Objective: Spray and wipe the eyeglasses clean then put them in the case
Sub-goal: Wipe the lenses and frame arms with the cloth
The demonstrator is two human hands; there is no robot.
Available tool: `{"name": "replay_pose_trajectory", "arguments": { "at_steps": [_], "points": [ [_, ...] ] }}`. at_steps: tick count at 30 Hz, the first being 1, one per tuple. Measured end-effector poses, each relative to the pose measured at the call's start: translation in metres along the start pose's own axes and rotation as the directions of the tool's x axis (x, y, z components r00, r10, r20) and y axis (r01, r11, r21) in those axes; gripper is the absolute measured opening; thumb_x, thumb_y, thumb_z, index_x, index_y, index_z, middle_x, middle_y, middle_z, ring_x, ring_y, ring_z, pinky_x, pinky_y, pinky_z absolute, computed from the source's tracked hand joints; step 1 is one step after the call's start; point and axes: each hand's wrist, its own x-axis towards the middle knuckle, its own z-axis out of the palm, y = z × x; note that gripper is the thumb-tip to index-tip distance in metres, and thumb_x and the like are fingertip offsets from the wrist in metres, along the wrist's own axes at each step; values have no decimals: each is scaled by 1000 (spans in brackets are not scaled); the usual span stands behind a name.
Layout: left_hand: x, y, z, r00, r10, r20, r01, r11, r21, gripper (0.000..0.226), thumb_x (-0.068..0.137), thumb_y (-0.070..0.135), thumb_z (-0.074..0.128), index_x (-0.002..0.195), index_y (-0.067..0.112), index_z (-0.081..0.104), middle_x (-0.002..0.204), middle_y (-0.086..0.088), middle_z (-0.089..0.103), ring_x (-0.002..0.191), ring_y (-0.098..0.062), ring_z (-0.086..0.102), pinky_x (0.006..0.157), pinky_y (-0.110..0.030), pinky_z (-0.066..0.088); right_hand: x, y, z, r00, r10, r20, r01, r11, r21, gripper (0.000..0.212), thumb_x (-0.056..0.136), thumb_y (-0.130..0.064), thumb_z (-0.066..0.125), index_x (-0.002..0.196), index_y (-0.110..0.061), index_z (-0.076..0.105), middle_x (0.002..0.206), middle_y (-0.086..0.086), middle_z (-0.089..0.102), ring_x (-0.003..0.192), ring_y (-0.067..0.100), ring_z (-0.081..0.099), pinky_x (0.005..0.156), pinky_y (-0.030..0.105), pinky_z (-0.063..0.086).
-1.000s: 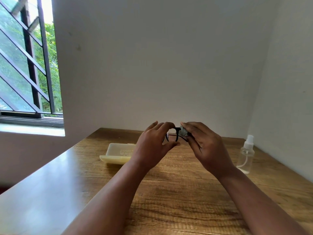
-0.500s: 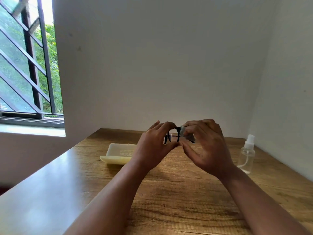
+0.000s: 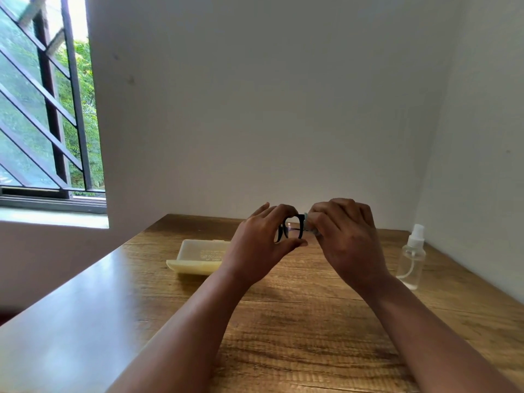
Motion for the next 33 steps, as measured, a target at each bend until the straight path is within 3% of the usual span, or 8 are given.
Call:
{"name": "replay_pose_trajectory", "arguments": {
  "at_steps": [4,7,9,12,17,21,27,33],
  "points": [
    [0,-5,0,999,-38,-30,36,998,-54,46,79,43,75,113,15,61,105,4,68,95,-14,67,78,-39,56,-1,1,-3,995,22,95,-31,995,93,23,82,-19,71,104,-17,65,112,0,63,105,22,57,86,36,37],
    [0,-8,0,998,-43,-51,39,997,-72,48,78,46,73,113,16,60,105,3,68,94,-13,67,75,-39,56,0,1,-8,987,10,162,-38,985,171,31,81,-26,64,110,-16,64,121,2,59,114,23,53,92,37,36],
    [0,-8,0,997,-44,-56,39,996,-84,48,78,48,71,113,16,61,105,3,68,94,-13,67,76,-39,56,0,1,-7,987,4,160,-31,985,171,26,87,-24,59,111,-16,64,124,2,59,118,23,52,94,37,35],
    [0,-7,1,998,-40,-41,36,995,-95,49,77,48,74,114,18,60,105,3,69,95,-12,67,77,-39,57,-1,3,-2,996,-16,88,9,997,80,14,93,-15,63,106,-16,62,122,0,66,117,23,55,94,38,37],
    [0,-5,0,999,-30,-23,28,996,-87,49,77,43,78,114,17,61,106,4,69,96,-12,68,77,-37,56,-1,3,2,999,30,-37,-28,998,55,32,86,-7,71,108,-17,51,100,0,71,102,20,59,89,35,37],
    [1,-6,-2,999,-17,-29,15,997,-75,50,77,48,73,114,17,61,106,3,70,93,-14,68,75,-39,57,0,-1,3,993,117,27,-119,983,137,27,90,-17,61,114,-16,49,99,-1,69,103,16,55,92,32,33],
    [0,-10,-1,999,-31,-36,27,995,-96,51,76,46,73,115,15,63,107,4,70,94,-14,69,76,-41,57,0,0,0,973,217,81,-229,955,186,25,98,-31,47,108,-15,64,102,-6,67,102,19,56,87,31,31],
    [-1,-11,-4,999,14,-34,-17,997,-69,48,78,47,71,114,16,61,105,3,70,89,-15,69,71,-41,57,-1,0,-2,982,157,102,-167,981,95,29,97,-34,50,114,-16,65,107,-3,64,104,20,53,87,34,35]
  ]
}}
